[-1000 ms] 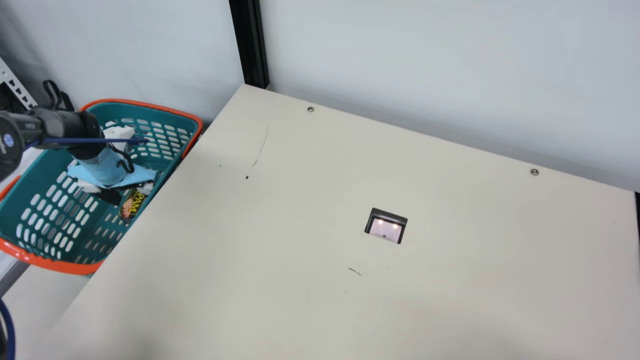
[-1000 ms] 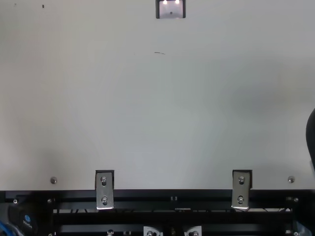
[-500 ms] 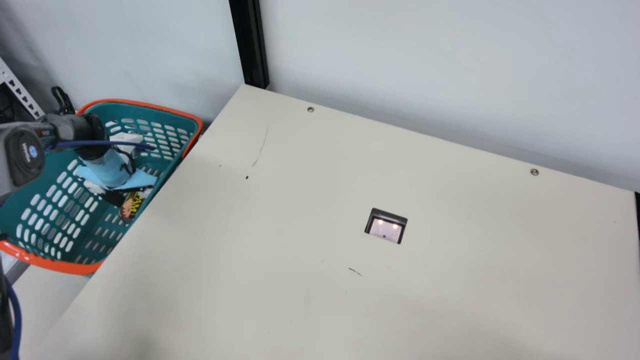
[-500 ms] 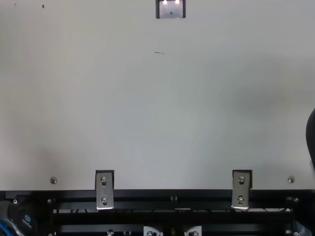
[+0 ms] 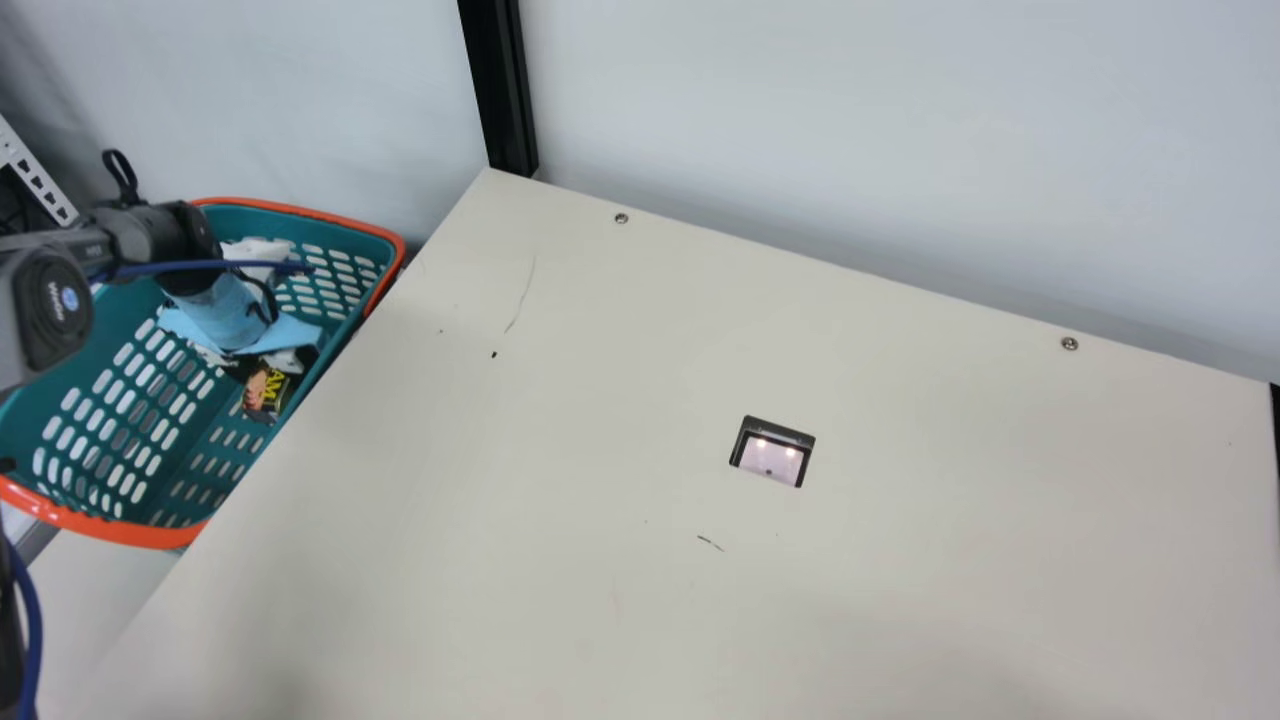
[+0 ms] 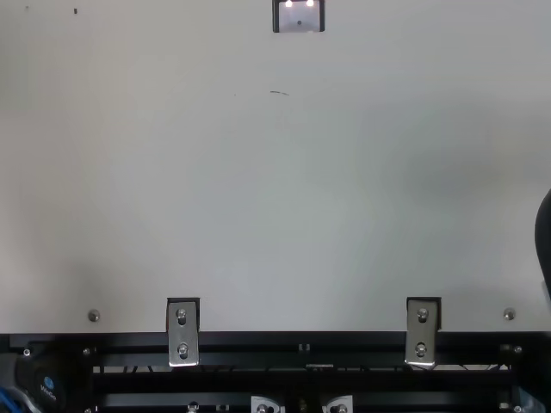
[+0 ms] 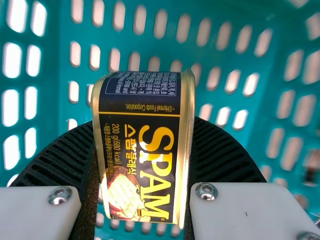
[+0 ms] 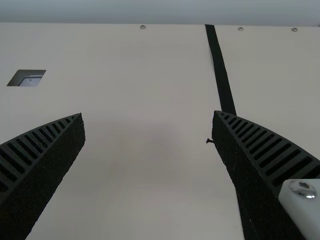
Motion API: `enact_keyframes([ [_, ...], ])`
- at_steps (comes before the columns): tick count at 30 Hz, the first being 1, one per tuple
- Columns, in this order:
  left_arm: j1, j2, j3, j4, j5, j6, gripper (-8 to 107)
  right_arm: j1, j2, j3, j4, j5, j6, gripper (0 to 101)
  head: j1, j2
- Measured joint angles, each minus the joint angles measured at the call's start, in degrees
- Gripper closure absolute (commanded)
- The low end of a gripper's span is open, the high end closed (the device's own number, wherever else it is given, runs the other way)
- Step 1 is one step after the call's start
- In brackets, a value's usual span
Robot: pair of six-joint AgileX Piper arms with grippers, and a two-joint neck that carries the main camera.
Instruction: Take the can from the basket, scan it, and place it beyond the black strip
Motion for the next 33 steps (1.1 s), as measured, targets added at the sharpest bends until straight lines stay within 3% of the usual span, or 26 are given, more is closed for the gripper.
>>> enact_keyframes([
  [8, -1.2, -14.1, 11.4, 3.4, -2.5, -9.0, 89, 0.0, 0.0, 0.0, 0.1, 0.0, 0.0, 0, 0.0, 0.0],
  [14, -2.1, -25.5, 17.3, 6.2, -1.4, -16.7, 89, 0.0, 0.0, 0.0, 0.1, 0.0, 0.0, 0, 0.0, 0.0],
  [24, -4.8, -39.2, 16.7, 7.9, 5.0, -27.3, 89, 0.0, 0.0, 0.0, 0.1, 0.0, 0.0, 0, 0.0, 0.0],
  [30, -6.1, -41.2, 15.4, 8.9, 11.2, -29.7, 89, 0.0, 0.0, 0.0, 0.1, 0.0, 0.0, 0, 0.0, 0.0],
  [33, -6.1, -41.2, 15.4, 9.1, 11.2, -29.7, 89, 0.0, 0.0, 0.0, 0.1, 0.0, 0.0, 0, 0.0, 0.0],
])
